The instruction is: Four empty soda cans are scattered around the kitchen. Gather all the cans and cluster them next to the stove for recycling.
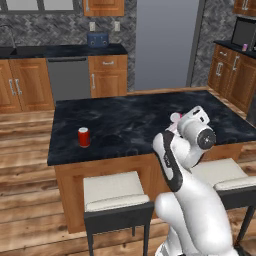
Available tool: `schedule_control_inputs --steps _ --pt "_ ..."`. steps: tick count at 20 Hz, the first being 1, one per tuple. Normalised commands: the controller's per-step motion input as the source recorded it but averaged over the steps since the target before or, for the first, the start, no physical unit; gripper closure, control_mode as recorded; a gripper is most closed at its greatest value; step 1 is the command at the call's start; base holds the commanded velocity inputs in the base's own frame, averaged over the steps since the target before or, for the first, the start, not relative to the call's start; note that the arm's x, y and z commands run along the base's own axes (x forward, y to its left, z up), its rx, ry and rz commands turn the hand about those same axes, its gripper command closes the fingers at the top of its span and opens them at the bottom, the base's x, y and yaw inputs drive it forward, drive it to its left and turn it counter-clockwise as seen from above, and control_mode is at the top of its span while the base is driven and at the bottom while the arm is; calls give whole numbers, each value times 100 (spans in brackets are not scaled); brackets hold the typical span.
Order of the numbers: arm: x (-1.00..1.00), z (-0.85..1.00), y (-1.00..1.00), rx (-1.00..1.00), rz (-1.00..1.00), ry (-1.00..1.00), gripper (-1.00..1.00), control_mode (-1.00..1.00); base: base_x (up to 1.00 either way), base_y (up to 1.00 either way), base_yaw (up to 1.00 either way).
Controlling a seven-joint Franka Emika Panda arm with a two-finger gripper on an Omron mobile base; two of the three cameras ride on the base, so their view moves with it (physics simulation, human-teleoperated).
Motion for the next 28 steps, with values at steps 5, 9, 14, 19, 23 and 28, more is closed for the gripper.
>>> schedule_control_inputs --steps 5,9,14,19,23,28 --pt "-42 69 0 11 25 31 100 -100 0 0 0" --pt "-40 49 2 10 21 32 100 -100 0 0 0" --pt "-18 1 24 0 7 12 100 -100 0 0 0" --pt "-3 -16 17 1 6 5 100 -100 0 0 0" --pt "-15 -32 0 8 11 4 100 -100 0 0 0" --pt "-20 -30 0 7 8 1 100 -100 0 0 0"
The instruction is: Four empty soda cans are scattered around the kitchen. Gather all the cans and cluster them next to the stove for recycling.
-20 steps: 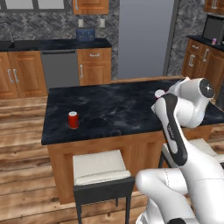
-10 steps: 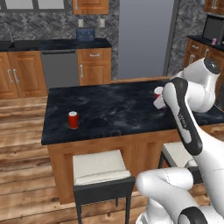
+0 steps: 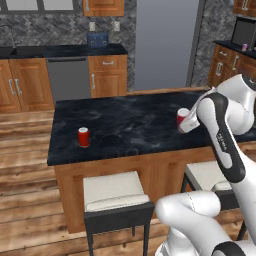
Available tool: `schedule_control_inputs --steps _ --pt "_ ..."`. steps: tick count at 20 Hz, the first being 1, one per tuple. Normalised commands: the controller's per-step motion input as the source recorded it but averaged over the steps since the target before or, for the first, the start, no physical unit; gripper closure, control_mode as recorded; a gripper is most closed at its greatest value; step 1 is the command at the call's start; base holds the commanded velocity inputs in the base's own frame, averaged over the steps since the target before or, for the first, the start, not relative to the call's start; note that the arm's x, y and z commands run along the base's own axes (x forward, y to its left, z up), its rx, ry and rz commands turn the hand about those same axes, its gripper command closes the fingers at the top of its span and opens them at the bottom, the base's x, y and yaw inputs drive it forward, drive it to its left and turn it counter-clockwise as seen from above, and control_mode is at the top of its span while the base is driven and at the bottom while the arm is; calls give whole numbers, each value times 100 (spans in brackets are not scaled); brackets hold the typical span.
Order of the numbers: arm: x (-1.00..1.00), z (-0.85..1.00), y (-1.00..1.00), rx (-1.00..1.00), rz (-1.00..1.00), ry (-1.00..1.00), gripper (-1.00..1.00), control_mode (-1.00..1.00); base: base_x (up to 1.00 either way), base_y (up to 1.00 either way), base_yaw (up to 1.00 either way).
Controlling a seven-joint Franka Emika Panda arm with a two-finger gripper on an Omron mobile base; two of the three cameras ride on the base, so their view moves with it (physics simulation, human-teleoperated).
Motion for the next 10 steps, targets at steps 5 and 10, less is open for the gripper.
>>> schedule_control_inputs --steps 5,10 --pt "-11 -10 3 1 1 3 100 -100 0 0 0" --pt "0 0 33 0 0 5 100 -100 0 0 0"
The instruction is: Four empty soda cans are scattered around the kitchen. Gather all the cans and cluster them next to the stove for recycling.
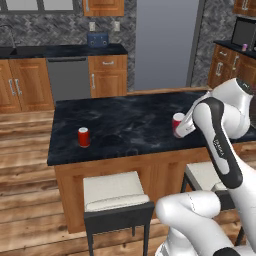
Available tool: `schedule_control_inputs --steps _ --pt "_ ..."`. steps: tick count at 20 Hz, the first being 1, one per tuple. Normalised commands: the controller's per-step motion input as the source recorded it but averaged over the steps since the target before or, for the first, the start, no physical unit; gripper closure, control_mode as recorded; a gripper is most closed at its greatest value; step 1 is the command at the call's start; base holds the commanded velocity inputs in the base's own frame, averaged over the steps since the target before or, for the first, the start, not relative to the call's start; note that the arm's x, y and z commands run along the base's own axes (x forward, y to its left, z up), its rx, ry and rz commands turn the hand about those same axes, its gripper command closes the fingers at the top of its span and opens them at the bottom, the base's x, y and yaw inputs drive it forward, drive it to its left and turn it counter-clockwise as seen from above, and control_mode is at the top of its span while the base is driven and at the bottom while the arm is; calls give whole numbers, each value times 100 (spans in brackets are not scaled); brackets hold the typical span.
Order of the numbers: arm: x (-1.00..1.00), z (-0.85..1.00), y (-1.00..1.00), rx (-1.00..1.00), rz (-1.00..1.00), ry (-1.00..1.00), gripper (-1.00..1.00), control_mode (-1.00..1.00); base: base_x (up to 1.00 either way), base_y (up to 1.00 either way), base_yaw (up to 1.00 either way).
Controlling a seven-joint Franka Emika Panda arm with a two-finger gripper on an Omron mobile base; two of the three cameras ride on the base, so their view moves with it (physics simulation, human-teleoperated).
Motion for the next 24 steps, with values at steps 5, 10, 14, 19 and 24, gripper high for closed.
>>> schedule_control_inputs --steps 5,10,14,19,24 --pt "0 0 36 0 0 9 100 -100 0 0 0" --pt "0 0 15 0 0 5 100 -100 0 0 0" --pt "0 0 2 0 0 1 100 100 -1 3 0" --pt "0 0 0 0 0 0 100 100 -37 0 3" --pt "0 0 0 0 0 0 100 100 -49 0 5"
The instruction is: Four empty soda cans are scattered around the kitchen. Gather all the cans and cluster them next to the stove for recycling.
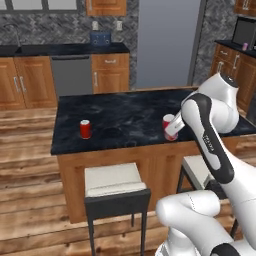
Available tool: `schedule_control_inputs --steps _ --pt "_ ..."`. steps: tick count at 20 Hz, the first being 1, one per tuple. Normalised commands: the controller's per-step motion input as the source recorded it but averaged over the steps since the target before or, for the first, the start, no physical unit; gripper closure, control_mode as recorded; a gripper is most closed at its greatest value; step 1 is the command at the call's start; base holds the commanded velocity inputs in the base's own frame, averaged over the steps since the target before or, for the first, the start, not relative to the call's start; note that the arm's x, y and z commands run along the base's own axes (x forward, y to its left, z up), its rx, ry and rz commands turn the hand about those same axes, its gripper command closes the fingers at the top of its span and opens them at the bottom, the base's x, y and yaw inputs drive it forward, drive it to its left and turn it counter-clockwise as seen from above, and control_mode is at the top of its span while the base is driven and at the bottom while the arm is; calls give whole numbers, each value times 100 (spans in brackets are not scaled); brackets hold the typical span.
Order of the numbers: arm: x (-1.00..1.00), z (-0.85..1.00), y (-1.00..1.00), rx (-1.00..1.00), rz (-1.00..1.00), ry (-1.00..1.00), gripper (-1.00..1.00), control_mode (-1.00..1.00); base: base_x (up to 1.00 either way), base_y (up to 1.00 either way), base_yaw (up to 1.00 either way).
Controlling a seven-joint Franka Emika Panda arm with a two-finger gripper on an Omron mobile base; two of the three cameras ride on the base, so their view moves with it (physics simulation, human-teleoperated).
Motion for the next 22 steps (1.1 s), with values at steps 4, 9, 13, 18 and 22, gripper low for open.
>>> schedule_control_inputs --steps 4,9,13,18,22 --pt "0 0 0 0 0 0 100 100 -40 0 5" --pt "0 0 0 0 0 0 100 100 -24 1 15" --pt "0 0 0 0 0 0 100 100 -2 14 25" --pt "0 0 0 0 0 0 100 100 0 20 32" --pt "0 0 0 0 0 0 100 100 0 22 33"
